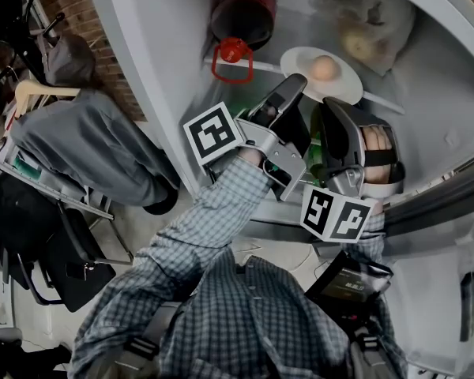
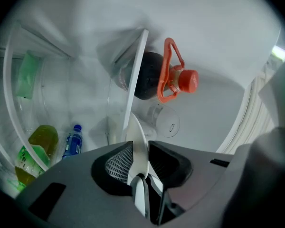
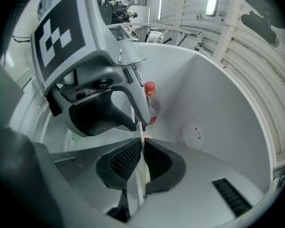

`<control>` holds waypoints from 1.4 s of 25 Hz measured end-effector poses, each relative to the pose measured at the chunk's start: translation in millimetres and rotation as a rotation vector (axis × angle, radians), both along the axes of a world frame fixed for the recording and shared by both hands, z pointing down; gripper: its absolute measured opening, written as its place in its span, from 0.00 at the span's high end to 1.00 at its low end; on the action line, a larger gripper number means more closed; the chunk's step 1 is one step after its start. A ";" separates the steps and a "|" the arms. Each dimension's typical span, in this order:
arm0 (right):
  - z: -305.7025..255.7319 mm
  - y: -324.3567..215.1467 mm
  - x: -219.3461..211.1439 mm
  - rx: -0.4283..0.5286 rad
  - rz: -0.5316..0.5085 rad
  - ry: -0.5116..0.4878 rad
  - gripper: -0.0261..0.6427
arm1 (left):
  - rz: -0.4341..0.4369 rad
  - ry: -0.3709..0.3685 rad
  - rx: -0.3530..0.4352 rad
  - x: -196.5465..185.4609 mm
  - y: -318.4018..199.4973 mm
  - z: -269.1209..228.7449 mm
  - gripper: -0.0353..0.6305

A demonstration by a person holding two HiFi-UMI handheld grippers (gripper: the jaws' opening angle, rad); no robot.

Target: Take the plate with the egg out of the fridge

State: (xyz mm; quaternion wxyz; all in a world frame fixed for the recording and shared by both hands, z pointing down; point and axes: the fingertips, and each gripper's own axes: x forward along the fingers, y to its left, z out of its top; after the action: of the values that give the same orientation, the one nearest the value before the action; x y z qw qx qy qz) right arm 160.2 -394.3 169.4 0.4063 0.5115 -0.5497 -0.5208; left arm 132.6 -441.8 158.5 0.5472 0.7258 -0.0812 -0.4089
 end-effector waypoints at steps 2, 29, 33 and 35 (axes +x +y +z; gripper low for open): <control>1.0 0.1 0.2 0.003 0.002 0.003 0.92 | -0.002 -0.001 -0.007 -0.3 -0.1 0.7 0.79; -17.3 6.6 82.4 -0.492 -0.470 -2.120 0.83 | 0.010 0.017 0.000 -3.7 0.2 0.2 0.79; -10.8 -5.2 89.0 -0.522 -0.512 -2.271 0.82 | 0.018 0.024 0.006 -4.6 -1.4 -0.5 0.79; -7.7 -8.1 91.0 -0.533 -0.545 -2.353 0.82 | 0.022 0.027 0.004 -5.0 -0.2 1.5 0.80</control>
State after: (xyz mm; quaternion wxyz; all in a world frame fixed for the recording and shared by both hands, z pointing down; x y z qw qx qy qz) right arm 251.2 -402.3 161.7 -0.3649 0.4387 -0.7579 0.3163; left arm 127.6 -442.0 160.0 0.5512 0.7222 -0.0651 -0.4127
